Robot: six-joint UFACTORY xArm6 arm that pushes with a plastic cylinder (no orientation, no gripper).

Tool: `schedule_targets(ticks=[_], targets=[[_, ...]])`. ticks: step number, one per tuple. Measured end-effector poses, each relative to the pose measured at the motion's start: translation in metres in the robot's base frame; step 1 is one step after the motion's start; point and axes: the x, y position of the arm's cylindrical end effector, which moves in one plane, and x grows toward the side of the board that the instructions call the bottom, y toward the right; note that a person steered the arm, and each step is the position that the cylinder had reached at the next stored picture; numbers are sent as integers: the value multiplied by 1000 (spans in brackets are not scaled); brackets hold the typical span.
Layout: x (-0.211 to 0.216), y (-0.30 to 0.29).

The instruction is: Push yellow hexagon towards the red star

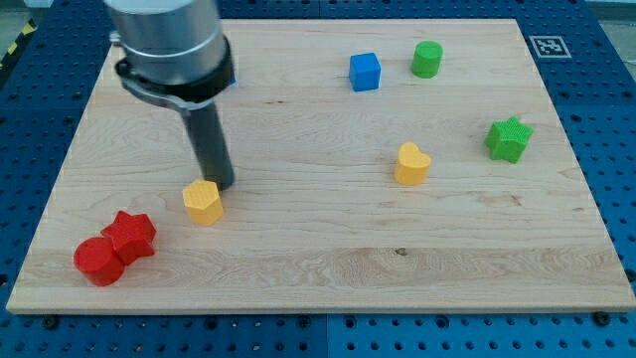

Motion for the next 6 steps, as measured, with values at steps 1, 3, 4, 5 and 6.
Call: schedule_targets(ticks=[1,3,4,5,6], targets=[[22,27],[24,-28],[1,-25],[9,-44],[11,-85]])
